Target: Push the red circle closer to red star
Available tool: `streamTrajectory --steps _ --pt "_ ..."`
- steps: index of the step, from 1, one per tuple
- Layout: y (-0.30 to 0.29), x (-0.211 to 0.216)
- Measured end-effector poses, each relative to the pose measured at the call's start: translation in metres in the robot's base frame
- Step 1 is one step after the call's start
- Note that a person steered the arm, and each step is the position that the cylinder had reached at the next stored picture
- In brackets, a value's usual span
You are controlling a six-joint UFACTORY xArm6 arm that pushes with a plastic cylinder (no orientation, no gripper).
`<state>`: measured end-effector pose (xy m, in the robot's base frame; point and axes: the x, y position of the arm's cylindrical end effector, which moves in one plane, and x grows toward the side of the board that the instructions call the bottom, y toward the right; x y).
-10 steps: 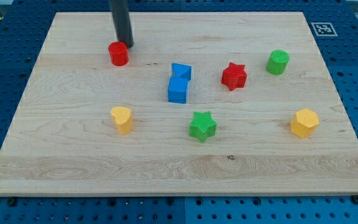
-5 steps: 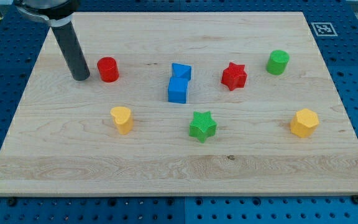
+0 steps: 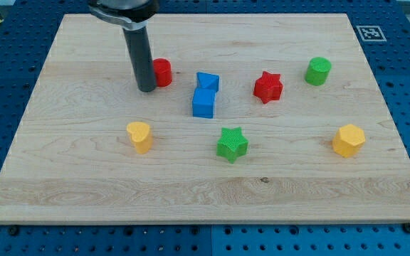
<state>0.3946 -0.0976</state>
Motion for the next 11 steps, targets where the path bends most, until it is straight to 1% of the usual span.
streamTrajectory --steps 1,2,3,4,5,6,8,9,11 --pt "0.003 -0.013" --pt "0.003 -0.013" --pt "-0.027 -0.001" --pt "-0.028 -0.002" --pt "-0.027 -0.035" --pt "-0.023 -0.059" --pt "-0.023 -0.039" --pt "-0.013 -0.039" --pt "0.078 -0.063"
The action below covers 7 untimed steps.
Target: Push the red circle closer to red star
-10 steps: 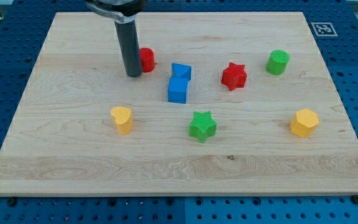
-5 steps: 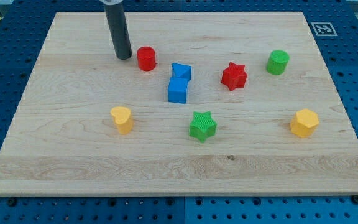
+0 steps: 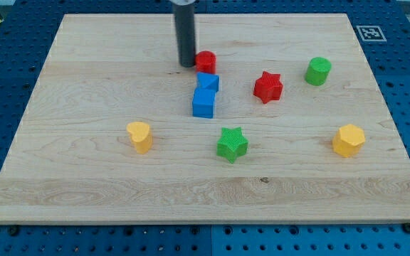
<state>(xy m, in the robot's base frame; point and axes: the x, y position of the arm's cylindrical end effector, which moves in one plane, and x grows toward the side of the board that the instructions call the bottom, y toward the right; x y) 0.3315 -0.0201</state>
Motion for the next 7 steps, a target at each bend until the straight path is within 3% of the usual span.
streamTrajectory --steps 3,6,7 --pt "0.059 0.0" --pt "0.063 0.023" --pt "0.036 0.023"
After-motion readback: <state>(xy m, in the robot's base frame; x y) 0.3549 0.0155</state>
